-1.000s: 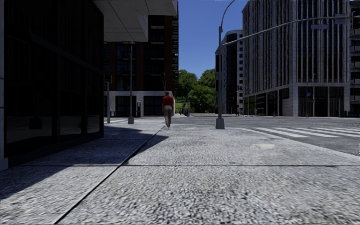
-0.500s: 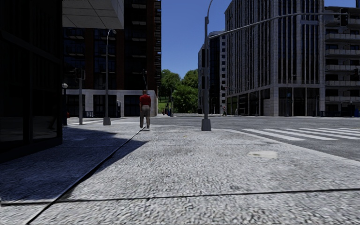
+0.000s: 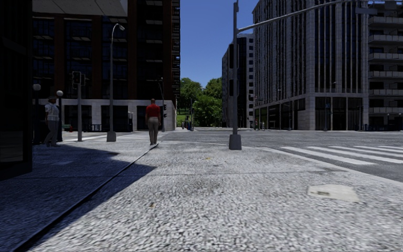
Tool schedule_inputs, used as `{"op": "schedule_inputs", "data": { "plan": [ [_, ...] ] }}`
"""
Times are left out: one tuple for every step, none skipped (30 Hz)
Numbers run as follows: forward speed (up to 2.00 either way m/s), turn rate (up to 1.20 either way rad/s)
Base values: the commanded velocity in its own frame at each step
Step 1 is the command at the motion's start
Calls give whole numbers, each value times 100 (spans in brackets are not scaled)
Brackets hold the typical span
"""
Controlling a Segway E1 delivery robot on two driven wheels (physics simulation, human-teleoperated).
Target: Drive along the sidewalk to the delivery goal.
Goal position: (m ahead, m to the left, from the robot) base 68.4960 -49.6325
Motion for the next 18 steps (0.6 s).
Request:
{"op": "schedule_inputs", "data": {
  "plan": [
    [200,0],
    [200,-9],
    [200,-17],
    [200,-21],
    [200,-21],
    [200,-23],
    [200,-23],
    [200,-23],
    [200,-23],
    [200,-23],
    [200,-23],
    [200,-23],
    [200,-23],
    [200,-23],
    [200,-23],
    [200,-23],
    [200,-23],
    [200,-23]
  ]
}}
